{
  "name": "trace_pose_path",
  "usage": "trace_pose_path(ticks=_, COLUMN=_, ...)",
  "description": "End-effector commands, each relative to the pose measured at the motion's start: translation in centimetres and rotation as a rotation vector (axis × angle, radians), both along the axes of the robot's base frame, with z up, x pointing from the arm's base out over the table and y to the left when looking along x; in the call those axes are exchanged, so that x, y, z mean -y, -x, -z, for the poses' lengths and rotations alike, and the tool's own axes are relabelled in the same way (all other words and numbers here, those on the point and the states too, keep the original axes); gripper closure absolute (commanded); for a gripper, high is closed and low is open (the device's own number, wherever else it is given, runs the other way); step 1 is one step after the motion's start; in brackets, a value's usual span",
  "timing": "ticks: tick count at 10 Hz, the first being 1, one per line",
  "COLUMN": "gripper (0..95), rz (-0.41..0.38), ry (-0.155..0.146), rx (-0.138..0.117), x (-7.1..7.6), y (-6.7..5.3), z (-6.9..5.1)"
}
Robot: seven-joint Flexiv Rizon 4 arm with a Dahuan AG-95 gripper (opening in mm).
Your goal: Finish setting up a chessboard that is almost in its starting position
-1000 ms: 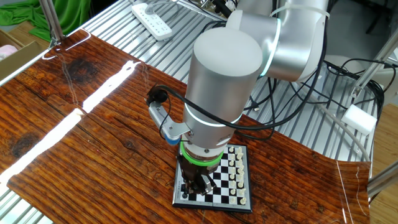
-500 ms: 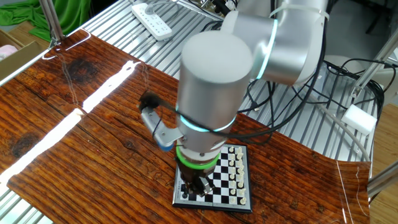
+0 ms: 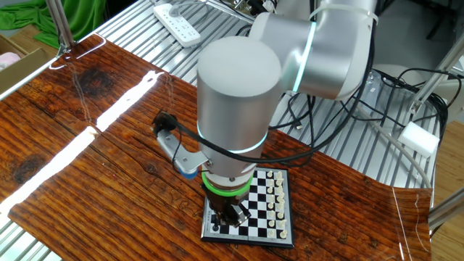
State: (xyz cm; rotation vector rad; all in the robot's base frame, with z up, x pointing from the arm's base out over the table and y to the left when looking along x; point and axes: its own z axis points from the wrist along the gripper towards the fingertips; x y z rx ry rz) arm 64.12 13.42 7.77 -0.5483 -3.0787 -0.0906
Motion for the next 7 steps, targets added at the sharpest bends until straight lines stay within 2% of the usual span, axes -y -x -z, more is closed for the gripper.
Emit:
trace_pose_path(ticks=1, gripper=95.0, rz=-0.024, ry=-0.02, rx=-0.014, x=-0.11, y=-0.2, z=0.07)
trace_pose_path(ticks=4, gripper=95.0, rz=-0.054, ry=-0.042, rx=-0.02, x=-0.11, y=-0.2, z=0.07)
trace_pose_path(ticks=7, gripper=95.0, rz=-0.064, ry=-0.045, rx=-0.016, x=-0.11, y=-0.2, z=0.07)
